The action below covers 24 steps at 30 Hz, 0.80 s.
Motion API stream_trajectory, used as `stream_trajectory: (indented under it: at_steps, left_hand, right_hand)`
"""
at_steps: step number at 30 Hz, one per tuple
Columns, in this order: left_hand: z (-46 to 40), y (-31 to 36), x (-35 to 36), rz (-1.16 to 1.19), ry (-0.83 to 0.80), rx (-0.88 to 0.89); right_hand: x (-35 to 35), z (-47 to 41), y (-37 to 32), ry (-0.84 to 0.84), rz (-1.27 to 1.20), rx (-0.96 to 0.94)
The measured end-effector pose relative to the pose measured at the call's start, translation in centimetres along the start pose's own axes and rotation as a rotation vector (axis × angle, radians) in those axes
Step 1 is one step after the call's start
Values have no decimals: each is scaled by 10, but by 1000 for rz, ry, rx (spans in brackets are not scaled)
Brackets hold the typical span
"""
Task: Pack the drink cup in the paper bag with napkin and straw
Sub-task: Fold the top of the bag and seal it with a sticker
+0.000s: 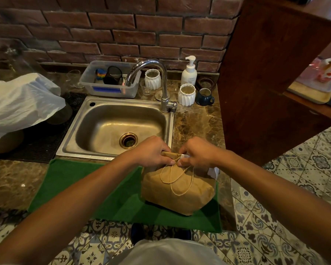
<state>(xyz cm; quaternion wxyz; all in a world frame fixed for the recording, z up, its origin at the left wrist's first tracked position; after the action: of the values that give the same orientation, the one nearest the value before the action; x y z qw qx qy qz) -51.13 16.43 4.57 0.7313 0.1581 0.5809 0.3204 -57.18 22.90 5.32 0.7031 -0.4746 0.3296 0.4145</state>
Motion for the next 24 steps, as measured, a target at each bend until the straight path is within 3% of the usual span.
stream_trajectory:
  at_steps: [11,16,20,24]
  left_hand:
    - [-4,4,3,-18,-1,50]
    - [-2,3,11,-20,-82,96]
    - [8,-13,13,167,-182,114]
    - [14,-22,10,162,-95,158]
  right_hand:
    - [-3,5,-10,36,-18,-89]
    - [1,6,-10,58,-74,-105]
    - [5,6,-9,59,-76,-118]
    - [3,3,-8,71,-34,-110]
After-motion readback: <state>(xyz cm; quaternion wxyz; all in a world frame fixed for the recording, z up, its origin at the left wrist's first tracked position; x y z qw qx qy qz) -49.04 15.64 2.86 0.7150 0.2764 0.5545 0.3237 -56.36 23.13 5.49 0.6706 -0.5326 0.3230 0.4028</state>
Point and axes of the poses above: each hand's wrist, its own z-axis away from the middle knuckle, its own x-axis out of the palm, y = z × x, the point moved 10 cm from there along -z, towards the middle knuckle
